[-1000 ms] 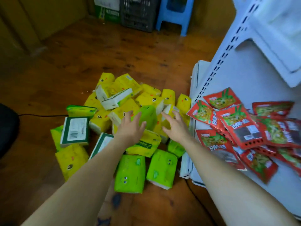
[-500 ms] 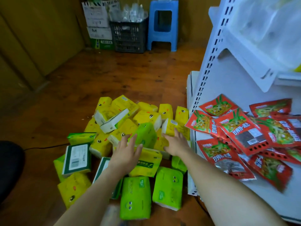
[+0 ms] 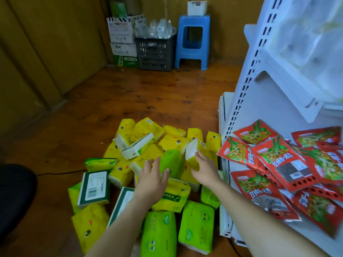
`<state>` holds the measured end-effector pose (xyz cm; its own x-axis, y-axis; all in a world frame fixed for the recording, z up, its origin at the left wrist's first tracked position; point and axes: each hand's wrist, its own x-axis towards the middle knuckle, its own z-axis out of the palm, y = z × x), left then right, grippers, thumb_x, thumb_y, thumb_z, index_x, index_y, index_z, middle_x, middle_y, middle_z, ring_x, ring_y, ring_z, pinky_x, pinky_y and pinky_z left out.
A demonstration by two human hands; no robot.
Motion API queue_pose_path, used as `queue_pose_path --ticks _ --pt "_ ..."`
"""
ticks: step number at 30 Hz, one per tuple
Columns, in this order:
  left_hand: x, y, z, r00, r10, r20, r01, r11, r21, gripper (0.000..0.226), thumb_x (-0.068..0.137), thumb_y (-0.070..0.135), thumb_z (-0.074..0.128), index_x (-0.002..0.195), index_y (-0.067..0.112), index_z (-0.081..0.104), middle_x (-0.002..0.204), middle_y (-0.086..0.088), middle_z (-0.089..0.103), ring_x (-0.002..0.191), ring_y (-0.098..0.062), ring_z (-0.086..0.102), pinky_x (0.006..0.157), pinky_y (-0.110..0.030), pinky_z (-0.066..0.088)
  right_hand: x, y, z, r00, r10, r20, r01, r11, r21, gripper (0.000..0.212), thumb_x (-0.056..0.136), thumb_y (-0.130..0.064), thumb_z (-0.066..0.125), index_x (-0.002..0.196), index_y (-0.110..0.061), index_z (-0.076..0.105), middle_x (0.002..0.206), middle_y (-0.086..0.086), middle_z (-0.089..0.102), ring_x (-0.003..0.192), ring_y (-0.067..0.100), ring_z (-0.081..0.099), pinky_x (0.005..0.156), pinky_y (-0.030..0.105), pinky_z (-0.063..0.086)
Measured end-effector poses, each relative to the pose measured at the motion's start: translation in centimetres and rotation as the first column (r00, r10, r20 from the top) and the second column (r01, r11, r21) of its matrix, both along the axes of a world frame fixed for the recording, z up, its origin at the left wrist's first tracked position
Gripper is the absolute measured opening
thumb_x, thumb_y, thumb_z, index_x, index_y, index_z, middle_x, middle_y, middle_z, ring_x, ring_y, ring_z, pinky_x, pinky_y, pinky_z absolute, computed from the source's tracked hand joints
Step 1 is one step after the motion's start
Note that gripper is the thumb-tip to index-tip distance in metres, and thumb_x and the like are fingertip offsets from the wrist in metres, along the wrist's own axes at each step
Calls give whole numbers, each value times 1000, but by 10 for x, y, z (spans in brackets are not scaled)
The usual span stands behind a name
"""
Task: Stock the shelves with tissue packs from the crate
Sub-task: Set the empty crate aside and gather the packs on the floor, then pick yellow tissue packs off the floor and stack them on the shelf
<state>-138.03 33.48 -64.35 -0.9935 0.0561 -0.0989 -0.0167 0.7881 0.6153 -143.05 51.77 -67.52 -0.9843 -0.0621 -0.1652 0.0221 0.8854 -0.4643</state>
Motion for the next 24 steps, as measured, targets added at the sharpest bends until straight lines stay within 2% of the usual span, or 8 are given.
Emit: queue_pose_path --ticks 5,7,9,12,14,17,20,24 --pt "-4 5 5 999 -26 -29 24 998 -57 66 98 34 43 149 12 8 150 -11 18 139 -28 22 108 -38 30 3 3 35 994 -103 -41 75 895 -439 65 91 -17 56 147 -12 24 156 -6 14 142 10 17 106 17 17" --pt "-6 7 12 999 -22 -36 20 998 -53 69 97 33 44 150 11 5 151 -11 15 139 -29 21 109 -38 30 7 1 52 995 -99 -21 72 833 -548 62 92 -15 55 147 -14 25 155 -8 16 141 7 18 101 12 16" --pt "-7 10 19 999 -10 -36 10 1000 -11 74 96 32 47 150 13 -1 152 -12 12 139 -30 22 109 -39 29 11 -4 67 996 -85 -12 60 792 -608 61 93 -15 54 147 -16 26 154 -9 18 141 7 19 105 15 16" --pt "-5 11 33 998 22 -66 -16 996 88 86 93 32 54 149 25 -10 152 -15 10 136 -31 31 104 -39 34 21 -18 84 999 -42 -19 20 765 -644 57 93 -13 53 145 -16 29 154 -8 20 141 8 19 112 23 18" --pt "-2 10 43 994 58 -98 -42 986 160 89 91 31 57 147 34 -12 153 -17 8 134 -31 35 98 -37 38 30 -27 90 999 17 -39 -38 768 -639 55 94 -9 51 145 -14 30 153 -7 22 141 5 17 113 21 17" --pt "-1 6 57 986 100 -136 -60 961 270 84 91 34 58 147 40 -5 156 -17 -1 142 -28 20 102 -39 34 43 -43 95 988 135 -71 -150 782 -605 54 95 -6 46 145 -13 28 152 -7 22 135 -3 13 106 12 14" --pt "1 -6 62 982 125 -143 -65 929 363 80 89 36 58 147 41 3 157 -15 -2 146 -22 2 109 -41 25 51 -56 99 974 207 -90 -219 771 -598 52 94 -3 45 144 -12 30 152 -5 23 134 -5 15 106 11 13" --pt "5 -22 65 981 105 -160 -28 906 422 65 92 25 57 147 30 23 157 -8 10 146 -14 2 111 -30 17 58 -66 108 960 252 -119 -271 744 -610 50 95 -3 44 142 -16 33 151 -7 25 130 -8 16 106 11 14"
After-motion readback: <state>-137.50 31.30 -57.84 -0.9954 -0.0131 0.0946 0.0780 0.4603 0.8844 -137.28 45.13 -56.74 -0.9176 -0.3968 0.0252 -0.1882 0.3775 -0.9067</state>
